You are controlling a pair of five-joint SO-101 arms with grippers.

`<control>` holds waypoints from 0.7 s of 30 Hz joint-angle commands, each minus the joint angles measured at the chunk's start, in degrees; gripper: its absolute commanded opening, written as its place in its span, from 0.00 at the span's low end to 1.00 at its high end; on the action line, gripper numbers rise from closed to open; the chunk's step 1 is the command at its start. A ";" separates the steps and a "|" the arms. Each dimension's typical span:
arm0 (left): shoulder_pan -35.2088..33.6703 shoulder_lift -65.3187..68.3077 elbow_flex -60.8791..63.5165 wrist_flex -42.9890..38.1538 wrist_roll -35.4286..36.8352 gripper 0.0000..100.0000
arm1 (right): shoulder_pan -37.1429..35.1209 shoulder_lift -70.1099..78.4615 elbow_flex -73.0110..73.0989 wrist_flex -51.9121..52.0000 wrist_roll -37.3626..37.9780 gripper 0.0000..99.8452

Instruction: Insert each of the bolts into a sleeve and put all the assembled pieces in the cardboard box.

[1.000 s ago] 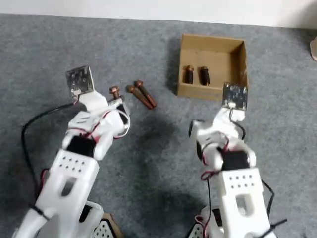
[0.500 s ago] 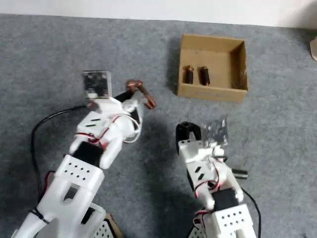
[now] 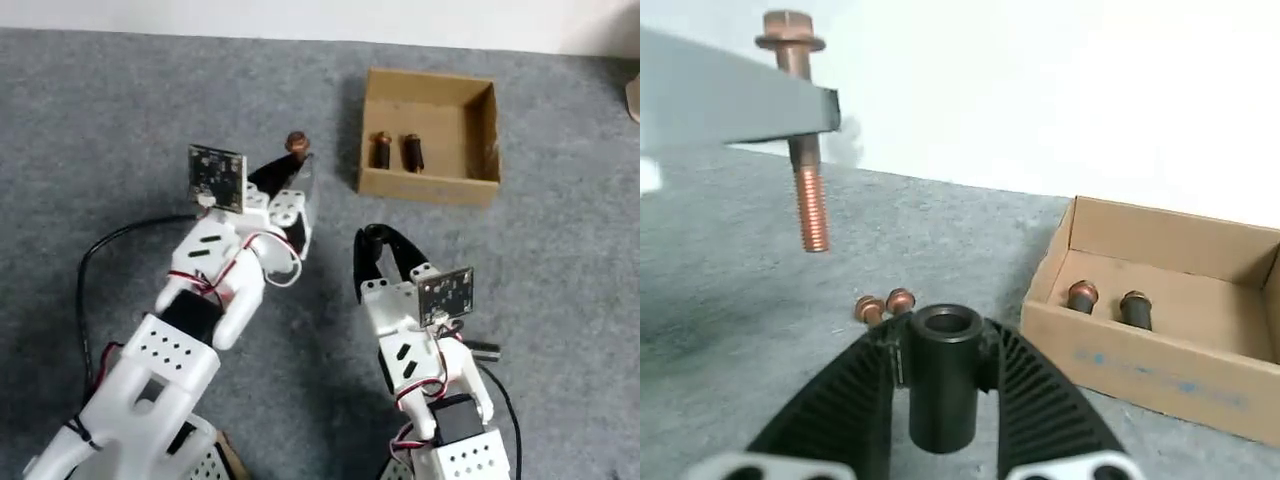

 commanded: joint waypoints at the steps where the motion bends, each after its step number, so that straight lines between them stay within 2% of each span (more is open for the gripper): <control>1: 4.18 -2.24 -0.48 -1.67 -0.35 0.00 | -4.26 -0.48 8.31 -0.31 -0.62 0.00; 6: 7.69 -2.51 -0.31 -1.67 -0.18 0.00 | -6.02 -0.48 8.31 -0.31 -0.79 0.00; 14: 9.36 -2.68 -0.48 -1.67 -0.09 0.00 | -5.85 0.04 8.31 2.15 -0.97 0.00; 18: 9.01 -2.68 -0.57 -1.41 5.01 0.00 | -5.85 0.04 8.31 3.38 -0.97 0.00; 21: 9.01 -2.68 -0.57 -1.41 5.98 0.00 | -5.85 0.04 8.40 3.38 -0.97 0.00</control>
